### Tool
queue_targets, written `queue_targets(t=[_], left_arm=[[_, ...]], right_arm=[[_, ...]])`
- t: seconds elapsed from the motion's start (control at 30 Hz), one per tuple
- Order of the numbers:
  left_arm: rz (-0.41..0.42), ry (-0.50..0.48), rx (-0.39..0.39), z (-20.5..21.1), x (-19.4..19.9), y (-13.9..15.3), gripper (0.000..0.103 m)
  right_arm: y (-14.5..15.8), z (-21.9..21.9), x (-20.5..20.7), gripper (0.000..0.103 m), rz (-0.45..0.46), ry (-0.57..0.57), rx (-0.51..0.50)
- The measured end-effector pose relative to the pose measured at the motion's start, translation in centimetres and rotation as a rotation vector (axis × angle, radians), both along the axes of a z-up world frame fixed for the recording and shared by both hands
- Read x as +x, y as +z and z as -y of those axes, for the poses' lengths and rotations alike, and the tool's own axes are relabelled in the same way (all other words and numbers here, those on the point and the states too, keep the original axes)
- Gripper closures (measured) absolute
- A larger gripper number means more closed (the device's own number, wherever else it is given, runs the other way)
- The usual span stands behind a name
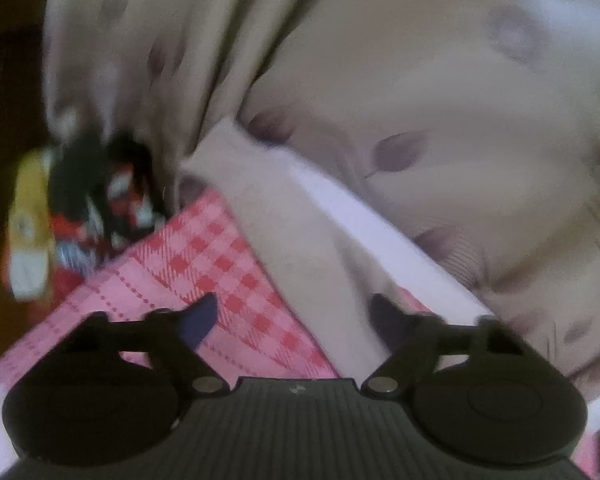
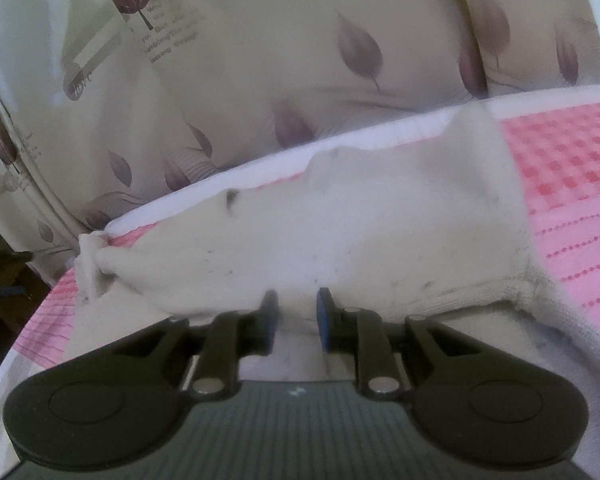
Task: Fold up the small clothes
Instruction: 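Grasp the other sleeve edge with the left gripper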
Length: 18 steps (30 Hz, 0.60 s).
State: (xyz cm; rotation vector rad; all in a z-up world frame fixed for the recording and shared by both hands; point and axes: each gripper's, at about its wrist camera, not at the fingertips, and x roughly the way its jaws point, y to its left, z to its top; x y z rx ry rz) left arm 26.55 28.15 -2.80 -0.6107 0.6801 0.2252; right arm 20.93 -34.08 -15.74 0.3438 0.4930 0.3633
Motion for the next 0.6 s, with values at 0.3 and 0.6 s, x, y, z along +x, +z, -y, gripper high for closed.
queue_targets(t=[0.3, 0.6], left_arm=[[-0.046, 0.086, -0.121, -5.3, 5.4, -3.4, 0.047], [0.011, 0.136, -0.129, -6.3, 9.1, -5.2, 0.097]], right_arm=[[0.0, -0.2, 0.0, 0.083, 0.007, 0.001, 0.004], [0.0, -0.2, 0.0, 0.081, 0.011, 0.003, 0.003]])
